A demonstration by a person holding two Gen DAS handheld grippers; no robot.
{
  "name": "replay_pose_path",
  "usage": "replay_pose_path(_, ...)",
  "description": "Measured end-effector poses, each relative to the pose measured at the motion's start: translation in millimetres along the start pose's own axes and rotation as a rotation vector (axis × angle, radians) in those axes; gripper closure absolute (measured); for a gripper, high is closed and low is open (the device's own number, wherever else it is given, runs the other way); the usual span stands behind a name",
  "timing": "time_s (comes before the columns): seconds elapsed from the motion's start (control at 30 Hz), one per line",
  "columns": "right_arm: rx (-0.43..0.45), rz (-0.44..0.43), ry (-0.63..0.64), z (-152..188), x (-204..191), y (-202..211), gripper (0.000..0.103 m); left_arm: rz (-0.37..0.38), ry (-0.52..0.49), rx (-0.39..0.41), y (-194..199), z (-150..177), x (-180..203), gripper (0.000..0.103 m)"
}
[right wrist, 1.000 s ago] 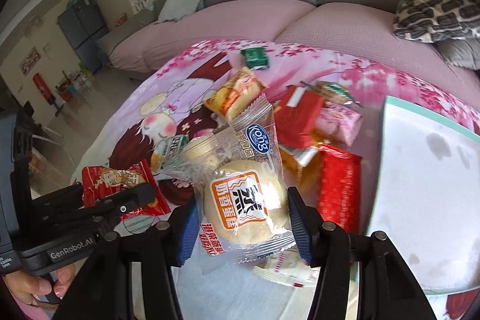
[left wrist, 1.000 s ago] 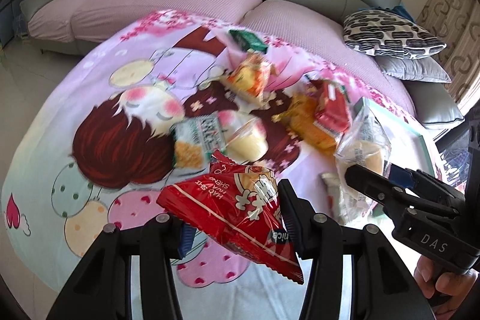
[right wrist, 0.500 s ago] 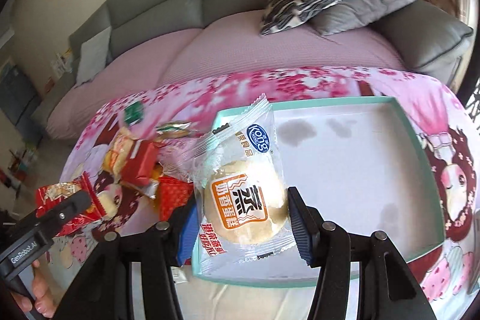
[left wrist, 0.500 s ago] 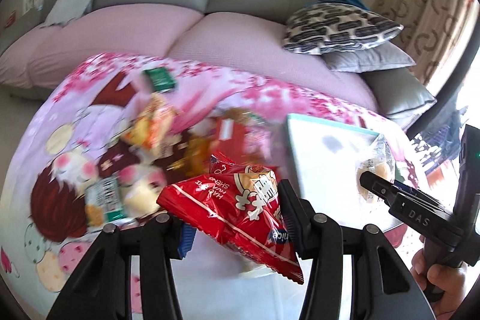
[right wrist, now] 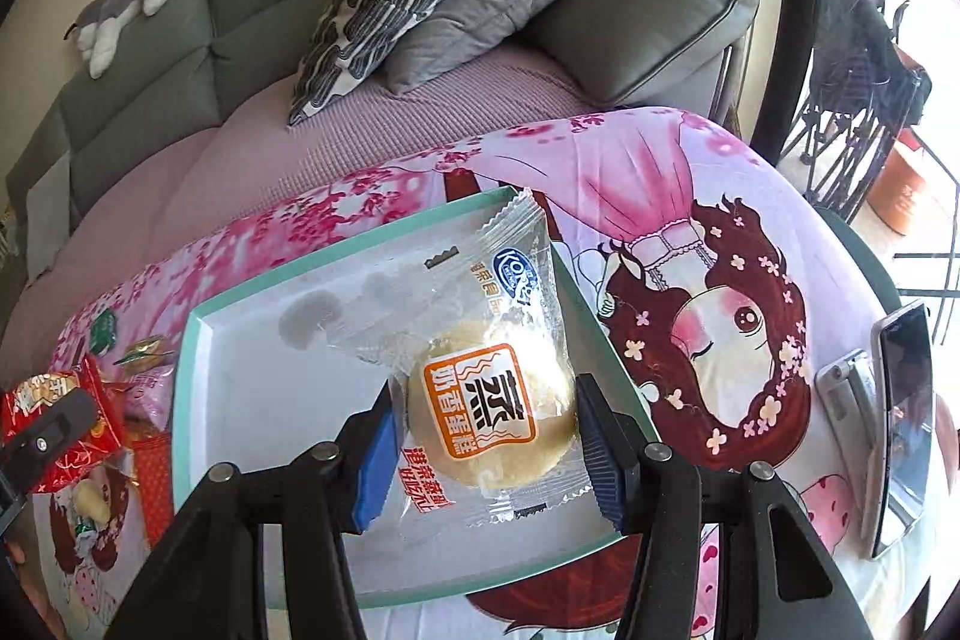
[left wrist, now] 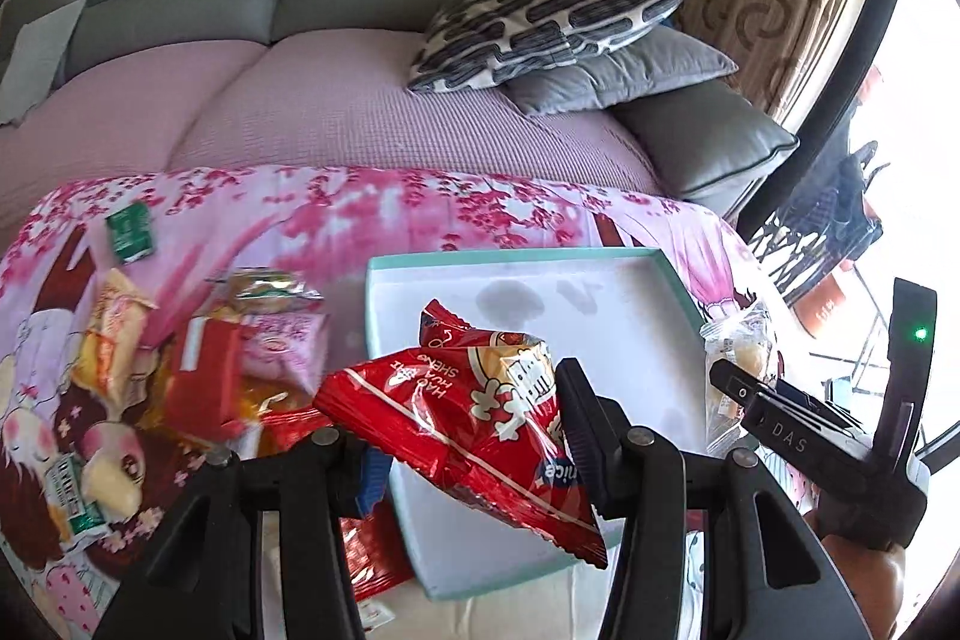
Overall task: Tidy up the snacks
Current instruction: 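Release the chip bag into the tray with the left tool while the right tool releases the bun bag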
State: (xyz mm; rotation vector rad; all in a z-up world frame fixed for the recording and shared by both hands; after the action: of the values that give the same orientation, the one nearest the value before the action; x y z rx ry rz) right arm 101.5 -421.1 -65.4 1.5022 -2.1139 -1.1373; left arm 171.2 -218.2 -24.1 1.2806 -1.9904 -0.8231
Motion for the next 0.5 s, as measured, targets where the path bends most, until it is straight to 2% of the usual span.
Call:
replay_pose_path(0.1, -0.011, -0.022, 0.002, -1.1, 0.6, -15.3, 0.046, -0.001, -0.002, -0.018, -21.8, -0.6, 7.3, 0.051)
replay_pose_path(0.27, 0.007, -0.079, -0.013, -6.7, -6.1, -37.0, 0.046, 0.009, 0.024, -0.098, -62.7, 4.5, 13.4, 0.051)
replay_pose_path(0.5, 0.008, -0.093, -0.037, -6.8, -4.1, -56.6, 0.046, -0.001, 0.027, -0.110, -94.3, -6.9, 15.2, 0.051)
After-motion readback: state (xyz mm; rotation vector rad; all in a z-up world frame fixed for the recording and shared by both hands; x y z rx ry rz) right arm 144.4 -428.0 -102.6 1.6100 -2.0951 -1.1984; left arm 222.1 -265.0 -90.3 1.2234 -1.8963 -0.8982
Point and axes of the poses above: each gripper's, at about its wrist camera, not at the fingertips, and y roughly against the way its jaws point, x to its right, z to its underside, the point moved 10 cm from there along -y, roughly the way its jaws point, and after that the axes turned 6 degrees about -z, right-handed, at the moved point
